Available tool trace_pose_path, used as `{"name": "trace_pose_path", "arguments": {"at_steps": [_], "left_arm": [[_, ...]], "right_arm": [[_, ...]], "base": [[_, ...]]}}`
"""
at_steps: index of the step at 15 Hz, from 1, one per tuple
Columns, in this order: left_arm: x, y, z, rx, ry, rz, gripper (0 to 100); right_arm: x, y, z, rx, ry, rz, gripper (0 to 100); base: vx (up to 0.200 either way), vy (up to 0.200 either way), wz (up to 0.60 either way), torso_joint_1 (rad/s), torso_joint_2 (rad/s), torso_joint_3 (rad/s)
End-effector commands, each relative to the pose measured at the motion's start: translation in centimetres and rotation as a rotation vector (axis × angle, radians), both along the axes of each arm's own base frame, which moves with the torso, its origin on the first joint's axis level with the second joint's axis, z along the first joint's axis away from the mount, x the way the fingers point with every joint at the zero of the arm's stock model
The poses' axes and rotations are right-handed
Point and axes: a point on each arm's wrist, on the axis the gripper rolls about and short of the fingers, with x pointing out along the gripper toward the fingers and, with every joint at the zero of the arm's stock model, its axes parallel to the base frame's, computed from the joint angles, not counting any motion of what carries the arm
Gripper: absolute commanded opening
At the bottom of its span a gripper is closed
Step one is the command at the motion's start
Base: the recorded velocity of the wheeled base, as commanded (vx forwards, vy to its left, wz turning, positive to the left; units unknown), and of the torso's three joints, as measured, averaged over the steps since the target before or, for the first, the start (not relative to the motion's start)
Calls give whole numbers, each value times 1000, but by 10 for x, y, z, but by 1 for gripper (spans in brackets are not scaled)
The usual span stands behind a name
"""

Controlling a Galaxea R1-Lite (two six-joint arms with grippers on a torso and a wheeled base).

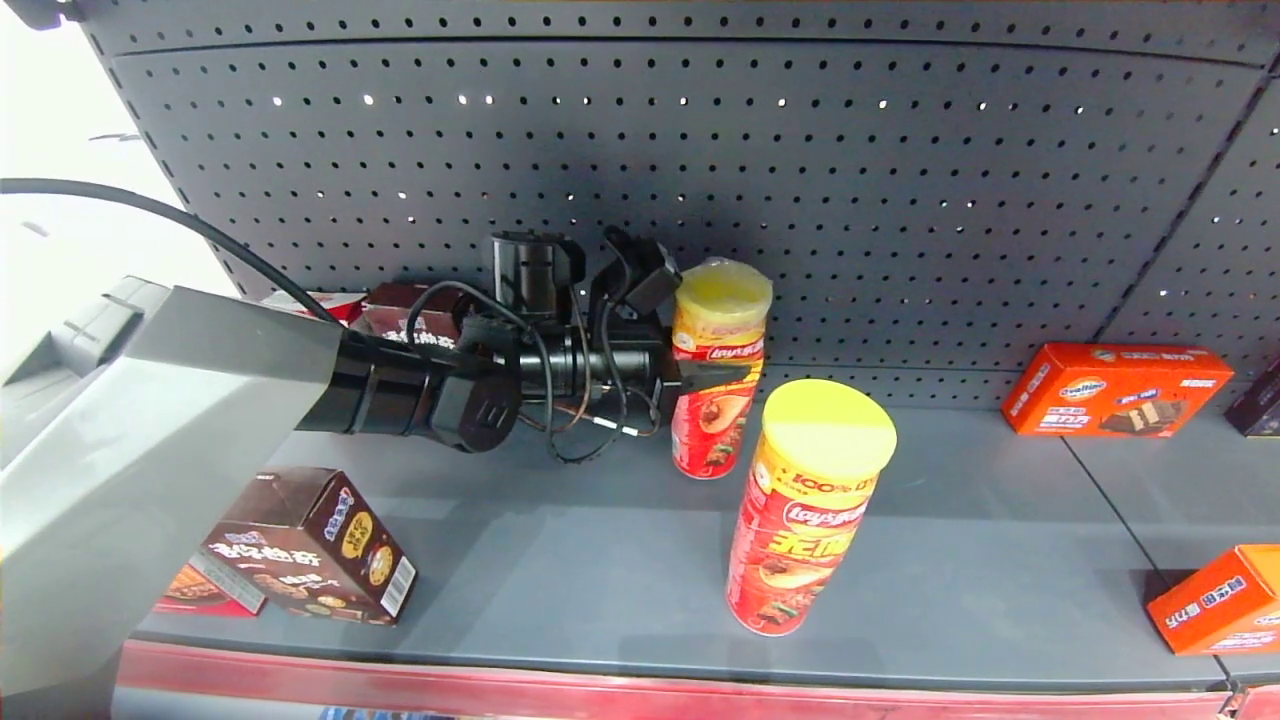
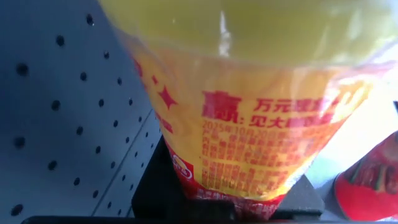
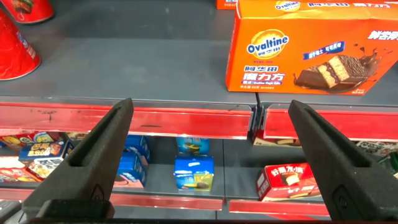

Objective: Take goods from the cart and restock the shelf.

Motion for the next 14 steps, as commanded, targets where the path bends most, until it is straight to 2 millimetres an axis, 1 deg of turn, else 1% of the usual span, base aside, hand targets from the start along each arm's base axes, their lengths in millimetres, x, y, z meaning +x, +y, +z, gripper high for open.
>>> {"name": "trace_pose_path", "arguments": {"at_steps": [1, 2, 6, 8, 9, 10, 12, 13, 14], "left_arm": [[0, 0, -4, 9, -3, -1, 100], [1, -1, -7, 11, -6, -5, 100], [-1, 1, -5, 10, -8, -1, 100], [-7, 8, 3, 8, -12, 8, 100], [-10, 10, 4, 11, -7, 11, 100], [-18, 15, 8, 14, -4, 15, 100], [-29, 27, 14, 19, 2, 38, 100], [-32, 28, 16, 20, 3, 43, 100], [-38, 32, 18, 30, 6, 89, 100]], "right_arm": [[0, 0, 0, 0, 2, 0, 100], [0, 0, 0, 0, 0, 0, 100], [0, 0, 0, 0, 2, 0, 100], [0, 0, 0, 1, 2, 0, 100], [0, 0, 0, 0, 0, 0, 100], [0, 0, 0, 1, 2, 0, 100], [0, 0, 0, 1, 2, 0, 100], [0, 0, 0, 1, 2, 0, 100], [0, 0, 0, 0, 0, -2, 100]], "base": [[0, 0, 0, 0, 0, 0], [0, 0, 0, 0, 0, 0], [0, 0, 0, 0, 0, 0], [0, 0, 0, 0, 0, 0], [0, 0, 0, 0, 0, 0], [0, 0, 0, 0, 0, 0], [0, 0, 0, 0, 0, 0], [0, 0, 0, 0, 0, 0], [0, 0, 0, 0, 0, 0]]}}
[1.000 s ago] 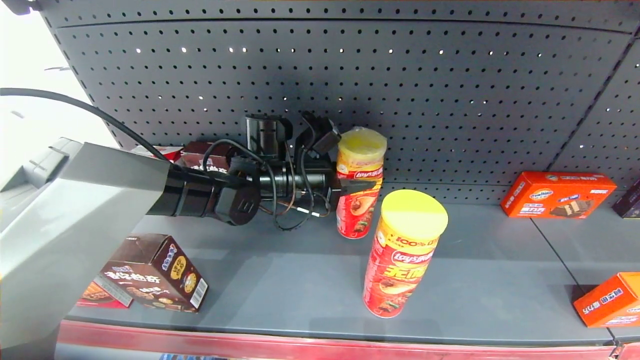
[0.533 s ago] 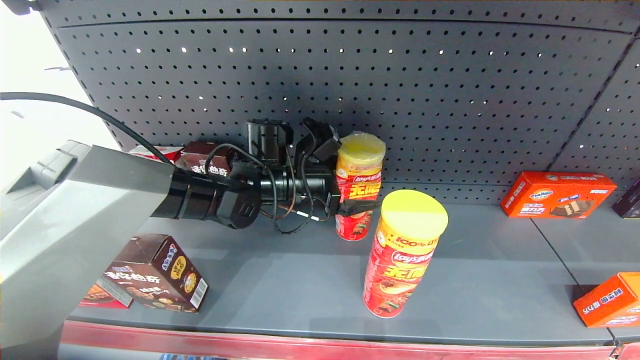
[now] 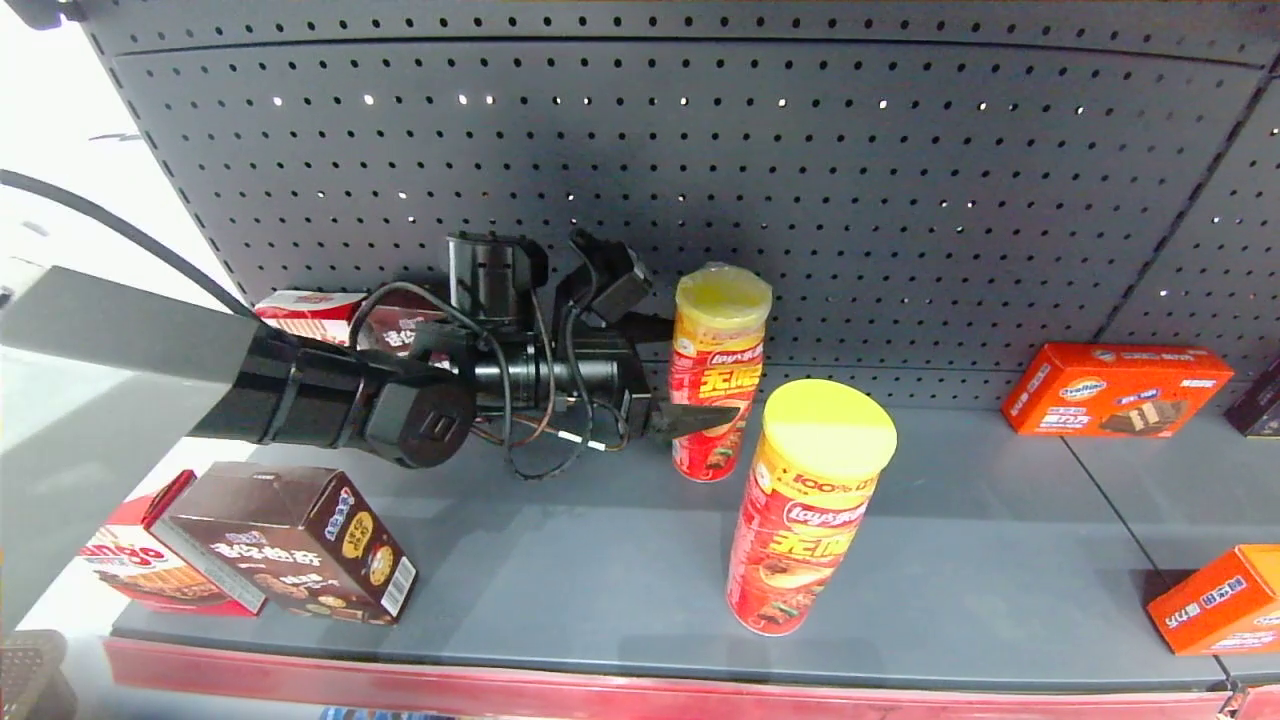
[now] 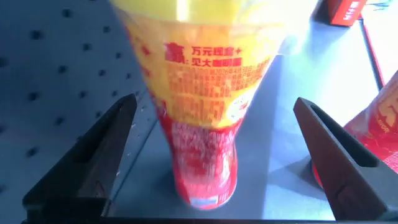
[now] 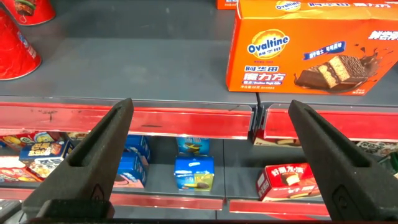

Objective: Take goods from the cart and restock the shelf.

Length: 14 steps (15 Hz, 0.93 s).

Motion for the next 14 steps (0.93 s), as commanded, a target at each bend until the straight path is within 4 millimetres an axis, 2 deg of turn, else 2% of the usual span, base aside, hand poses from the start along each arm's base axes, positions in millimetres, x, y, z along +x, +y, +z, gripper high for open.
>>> {"name": "trace_pose_path", "arguments": {"at_steps": [1, 5, 14], "left_arm": [[-14, 10, 13, 7, -17, 74, 100], [-24, 17, 23, 22, -41, 182, 100], [-22, 18, 24, 60, -70, 336, 100]], "right_arm": [[0, 0, 0, 0, 2, 0, 100], [0, 0, 0, -1, 2, -2, 100], [0, 0, 0, -1, 0, 0, 100]], "base": [[0, 0, 0, 0, 0, 0], [0, 0, 0, 0, 0, 0], [0, 0, 0, 0, 0, 0]]}}
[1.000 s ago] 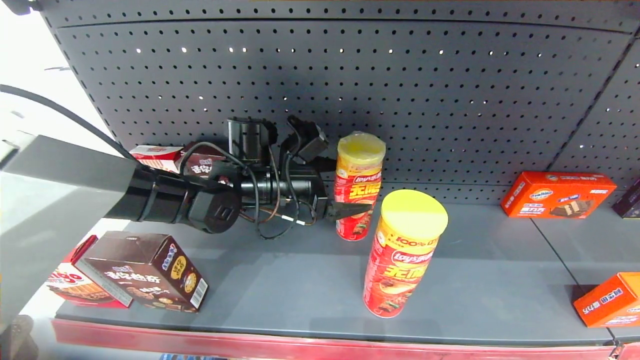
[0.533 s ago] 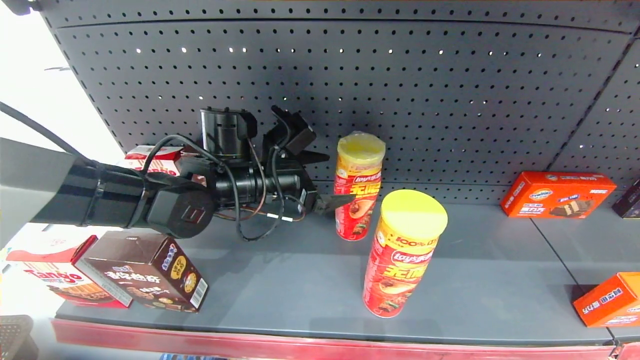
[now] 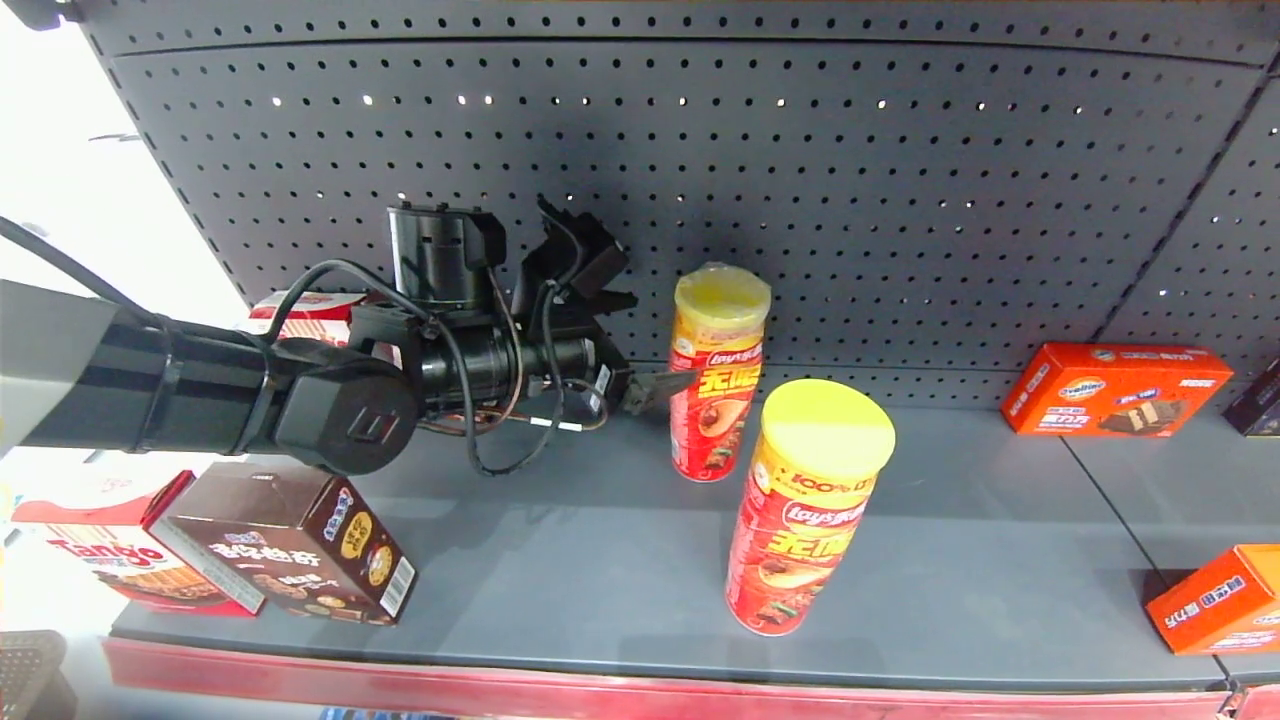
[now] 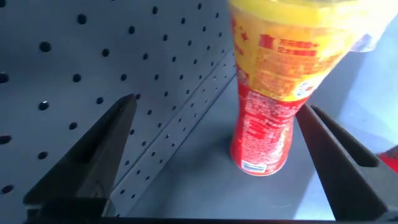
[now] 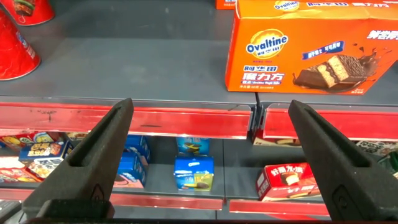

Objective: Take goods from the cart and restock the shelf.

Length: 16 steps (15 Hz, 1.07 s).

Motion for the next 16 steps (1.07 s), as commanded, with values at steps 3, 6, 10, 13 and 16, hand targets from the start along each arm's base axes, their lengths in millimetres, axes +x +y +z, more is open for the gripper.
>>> {"name": "trace_pose_path", "arguments": {"at_steps": [3, 6, 10, 13, 16], "left_arm": [[1, 2, 2, 0, -5, 31, 100], [5, 7, 3, 1, -7, 78, 100], [6, 10, 3, 5, -10, 110, 100], [5, 10, 1, 8, -4, 111, 100], [6, 13, 2, 9, -6, 129, 100]], "right_arm": [[0, 0, 0, 0, 2, -2, 100], [0, 0, 0, 0, 2, -2, 100], [0, 0, 0, 0, 0, 0, 100], [0, 0, 0, 1, 0, 0, 100], [0, 0, 0, 0, 0, 0, 100]], "base": [[0, 0, 0, 0, 0, 0], [0, 0, 0, 0, 0, 0], [0, 0, 0, 0, 0, 0], [0, 0, 0, 0, 0, 0], [0, 0, 0, 0, 0, 0]]}}
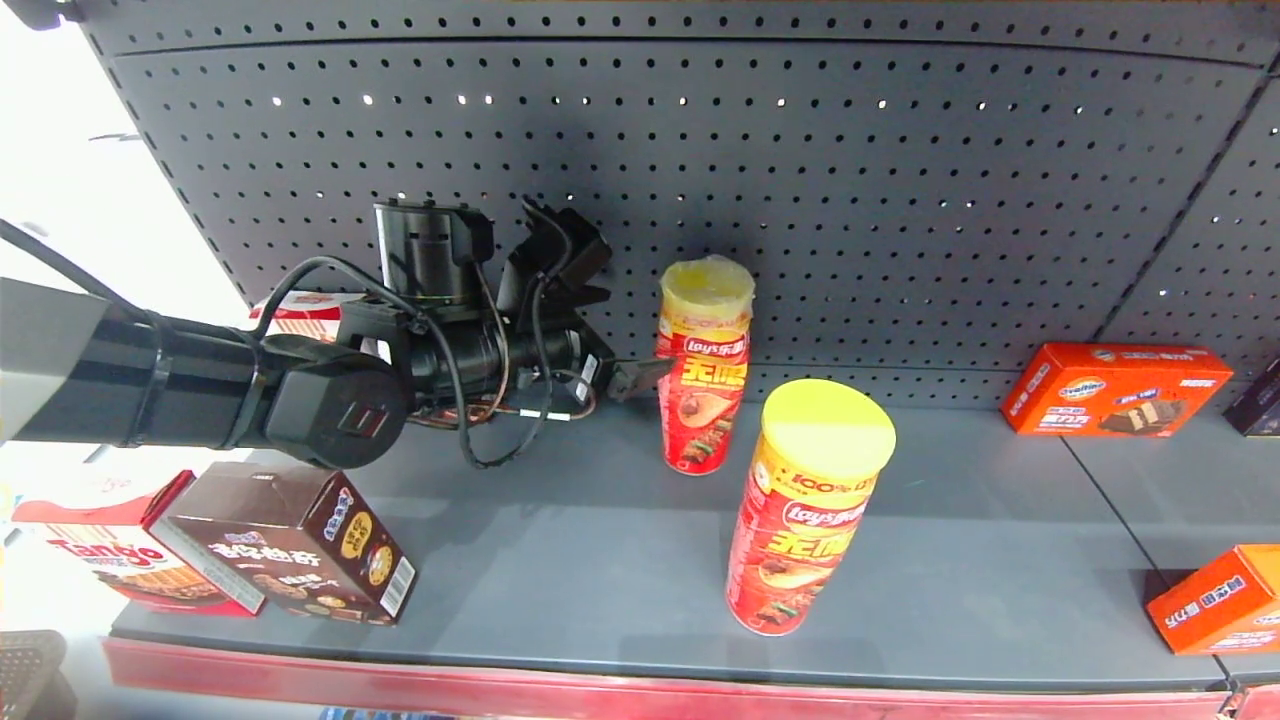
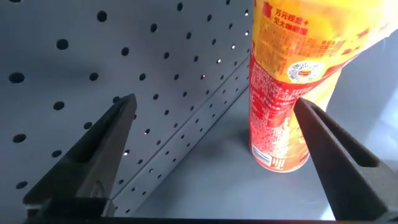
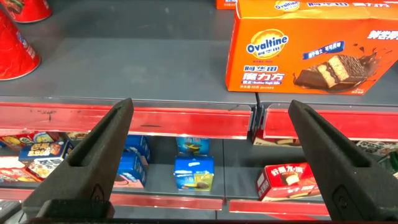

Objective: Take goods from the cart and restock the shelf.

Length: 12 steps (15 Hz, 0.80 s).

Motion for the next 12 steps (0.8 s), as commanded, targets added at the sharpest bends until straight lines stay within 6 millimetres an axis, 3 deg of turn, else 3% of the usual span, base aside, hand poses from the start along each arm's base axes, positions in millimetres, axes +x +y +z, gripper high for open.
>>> {"name": "trace_pose_path", "arguments": {"at_steps": [1, 12], "left_arm": [[0, 3, -1, 2, 3, 8, 100], [-5, 12, 3, 7, 0, 63, 100]], "right_arm": [[0, 0, 0, -1, 1, 1, 100], [0, 0, 0, -1, 1, 1, 100]], "base": [[0, 0, 0, 0, 0, 0], [0, 0, 0, 0, 0, 0]]}}
